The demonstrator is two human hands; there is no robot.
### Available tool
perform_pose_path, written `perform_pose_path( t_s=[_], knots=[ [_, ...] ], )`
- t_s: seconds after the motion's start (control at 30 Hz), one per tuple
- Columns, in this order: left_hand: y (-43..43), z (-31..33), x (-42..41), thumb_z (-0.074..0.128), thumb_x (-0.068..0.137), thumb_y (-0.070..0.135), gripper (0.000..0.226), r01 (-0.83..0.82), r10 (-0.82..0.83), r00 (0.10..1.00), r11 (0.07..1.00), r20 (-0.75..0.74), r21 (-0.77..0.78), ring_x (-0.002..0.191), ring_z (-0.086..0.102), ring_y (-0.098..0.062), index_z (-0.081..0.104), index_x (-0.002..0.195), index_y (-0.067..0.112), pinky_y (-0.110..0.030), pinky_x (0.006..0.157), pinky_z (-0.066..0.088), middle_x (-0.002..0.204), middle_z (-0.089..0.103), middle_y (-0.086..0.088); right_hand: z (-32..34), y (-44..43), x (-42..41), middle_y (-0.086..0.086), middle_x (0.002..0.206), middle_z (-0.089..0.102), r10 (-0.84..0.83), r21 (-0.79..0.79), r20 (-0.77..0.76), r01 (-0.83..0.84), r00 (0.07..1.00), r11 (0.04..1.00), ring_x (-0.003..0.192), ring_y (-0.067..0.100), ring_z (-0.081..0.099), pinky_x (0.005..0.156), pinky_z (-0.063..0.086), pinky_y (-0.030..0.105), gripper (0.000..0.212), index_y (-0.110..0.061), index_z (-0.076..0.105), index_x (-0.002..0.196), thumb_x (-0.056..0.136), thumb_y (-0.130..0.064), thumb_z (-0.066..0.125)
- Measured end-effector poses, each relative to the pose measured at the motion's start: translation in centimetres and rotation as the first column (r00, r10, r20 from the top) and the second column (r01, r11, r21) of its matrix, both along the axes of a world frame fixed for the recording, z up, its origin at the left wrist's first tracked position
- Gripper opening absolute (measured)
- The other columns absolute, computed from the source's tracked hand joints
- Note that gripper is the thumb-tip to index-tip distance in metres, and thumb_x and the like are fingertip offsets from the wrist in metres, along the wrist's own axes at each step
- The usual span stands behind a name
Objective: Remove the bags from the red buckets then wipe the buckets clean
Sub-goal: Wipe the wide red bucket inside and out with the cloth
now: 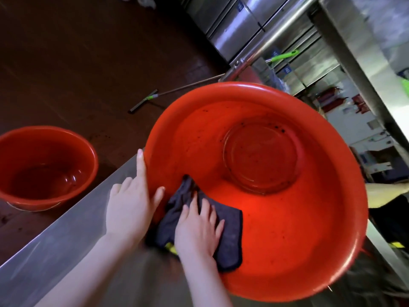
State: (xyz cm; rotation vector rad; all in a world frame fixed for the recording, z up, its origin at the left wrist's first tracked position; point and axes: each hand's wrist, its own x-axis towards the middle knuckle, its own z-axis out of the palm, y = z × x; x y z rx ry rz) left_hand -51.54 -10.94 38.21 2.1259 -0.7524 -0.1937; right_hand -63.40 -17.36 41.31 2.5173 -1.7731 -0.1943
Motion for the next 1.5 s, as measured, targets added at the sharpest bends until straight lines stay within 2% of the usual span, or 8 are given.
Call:
perform_pose_path(
  t_s=[0.33, 0.47, 0.67, 0.9, 1.07, 1.27, 1.4, 1.5],
  knots=[
    [-0.2, -0.5, -0.2, 0.055, 0.089, 0.049, 0.099, -0.009, 0.009, 1.0, 0.999, 0.005, -0.045, 0.066, 0.052, -0.025, -0.017, 0.151, 0.022, -0.04, 0.074, 0.042, 0.072, 0.054, -0.003, 0.1, -14.4, 3.1, -0.006, 0.163, 0.006, -0.254, 0.204, 0.076, 0.234, 0.964, 0.951, 0.149, 0.017, 0.004, 0.119, 0.002, 0.048, 0.054, -0.03, 0.006, 0.154, 0.103, -0.041, 0.02],
    [-0.4, -0.7, -0.1, 0.052, 0.092, 0.046, 0.094, 0.0, 0.0, 1.0, 1.0, 0.013, -0.003, 0.072, 0.058, -0.031, -0.01, 0.153, 0.01, -0.042, 0.073, 0.042, 0.076, 0.06, -0.009, -0.4, -11.0, 5.9, -0.007, 0.163, 0.009, -0.049, 0.142, 0.19, 0.022, 0.981, 0.99, 0.148, 0.013, 0.01, 0.117, 0.011, 0.05, 0.056, -0.028, 0.006, 0.155, 0.103, -0.039, 0.025],
    [-0.5, -0.2, -0.1, 0.037, 0.095, 0.039, 0.077, 0.004, -0.004, 1.0, 0.999, -0.008, 0.039, 0.078, 0.058, -0.034, 0.002, 0.153, 0.003, -0.044, 0.074, 0.042, 0.084, 0.065, -0.017, -1.1, -0.8, 1.2, -0.013, 0.162, -0.008, 0.207, 0.118, 0.058, -0.213, 0.977, 0.97, 0.149, 0.009, -0.002, 0.119, 0.007, 0.05, 0.058, -0.036, 0.004, 0.154, 0.1, -0.046, 0.024],
    [-0.1, 0.2, -0.1, 0.052, 0.094, 0.04, 0.082, 0.027, -0.029, 0.999, 0.998, 0.021, 0.065, 0.078, 0.059, -0.033, 0.006, 0.155, 0.01, -0.043, 0.076, 0.043, 0.078, 0.064, -0.013, -0.8, -6.6, 2.0, -0.011, 0.163, 0.0, -0.12, 0.145, 0.106, 0.104, 0.987, 0.984, 0.149, 0.012, 0.004, 0.119, 0.008, 0.051, 0.054, -0.033, 0.005, 0.154, 0.103, -0.043, 0.021],
    [-0.2, -0.1, -0.4, 0.045, 0.095, 0.046, 0.082, 0.037, -0.041, 0.997, 0.998, 0.072, 0.048, 0.079, 0.057, -0.027, 0.002, 0.155, 0.009, -0.04, 0.077, 0.04, 0.076, 0.063, -0.005, 0.6, -12.7, 4.1, -0.003, 0.163, -0.005, -0.427, 0.315, 0.232, 0.348, 0.874, 0.883, 0.15, 0.019, -0.004, 0.118, -0.003, 0.052, 0.055, -0.027, 0.0, 0.155, 0.104, -0.041, 0.014],
    [-0.2, -0.1, -0.5, 0.042, 0.095, 0.038, 0.072, 0.032, -0.035, 0.998, 0.997, 0.042, 0.064, 0.081, 0.059, -0.037, 0.017, 0.152, 0.001, -0.045, 0.076, 0.043, 0.082, 0.066, -0.017, -0.9, -3.9, 5.9, -0.013, 0.163, -0.002, -0.152, 0.163, 0.228, 0.116, 0.962, 0.98, 0.149, 0.011, 0.004, 0.118, 0.005, 0.053, 0.057, -0.034, 0.003, 0.154, 0.102, -0.041, 0.026],
    [1.1, 0.9, 0.9, 0.038, 0.096, 0.041, 0.051, -0.069, 0.021, 0.982, 0.964, -0.187, -0.255, 0.103, 0.056, -0.034, 0.04, 0.142, 0.019, -0.04, 0.09, 0.041, 0.114, 0.059, -0.014, -0.9, -0.4, 3.1, -0.014, 0.162, -0.009, 0.013, 0.119, 0.084, -0.023, 0.996, 0.993, 0.149, 0.008, -0.002, 0.119, 0.004, 0.051, 0.058, -0.035, 0.005, 0.154, 0.101, -0.041, 0.026],
    [0.0, 2.8, 3.3, 0.051, 0.096, 0.033, 0.058, -0.137, 0.072, 0.983, 0.905, -0.171, -0.402, 0.105, 0.056, -0.02, 0.027, 0.149, 0.035, -0.034, 0.088, 0.044, 0.121, 0.05, -0.002, -0.2, -1.3, 1.8, -0.014, 0.162, -0.011, 0.136, 0.119, 0.038, -0.14, 0.99, 0.983, 0.149, 0.008, -0.004, 0.119, 0.004, 0.053, 0.055, -0.035, 0.007, 0.154, 0.102, -0.041, 0.025]
  ],
)
